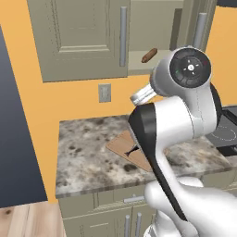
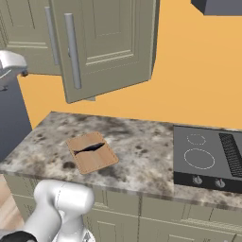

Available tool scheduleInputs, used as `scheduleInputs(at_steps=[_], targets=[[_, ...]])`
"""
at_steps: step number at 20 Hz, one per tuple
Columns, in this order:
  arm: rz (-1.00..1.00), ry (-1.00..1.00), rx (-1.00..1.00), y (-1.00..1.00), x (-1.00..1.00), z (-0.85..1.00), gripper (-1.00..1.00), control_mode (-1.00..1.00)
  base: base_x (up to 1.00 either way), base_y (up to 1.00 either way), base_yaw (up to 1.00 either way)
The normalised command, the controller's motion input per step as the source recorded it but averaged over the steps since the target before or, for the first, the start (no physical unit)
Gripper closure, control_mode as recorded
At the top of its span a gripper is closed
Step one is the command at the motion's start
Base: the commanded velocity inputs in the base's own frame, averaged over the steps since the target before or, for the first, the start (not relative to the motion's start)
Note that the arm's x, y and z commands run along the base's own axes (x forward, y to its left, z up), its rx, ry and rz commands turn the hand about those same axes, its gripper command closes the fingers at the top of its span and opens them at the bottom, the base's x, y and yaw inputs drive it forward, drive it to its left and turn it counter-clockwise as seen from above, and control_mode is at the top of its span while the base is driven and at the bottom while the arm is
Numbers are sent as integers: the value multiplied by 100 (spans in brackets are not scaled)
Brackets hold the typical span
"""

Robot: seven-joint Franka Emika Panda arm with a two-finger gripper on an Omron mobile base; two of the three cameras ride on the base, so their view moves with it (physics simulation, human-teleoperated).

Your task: Open the cabinet, retrieve the rolling pin, and place it next to the meat on the cutting board to prepare for tenderizing.

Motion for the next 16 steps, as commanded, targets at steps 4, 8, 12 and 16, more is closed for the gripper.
scheduleInputs(at_steps=[4,8,12,16], targets=[[-15,13,-9,12,82,0,-100,-100,0,0,0],[-11,15,-8,2,87,-6,-100,-100,0,0,0],[-4,8,-3,-8,68,-19,-100,-100,0,0,0],[-3,6,-2,-12,60,-19,-100,-100,0,0,0]])
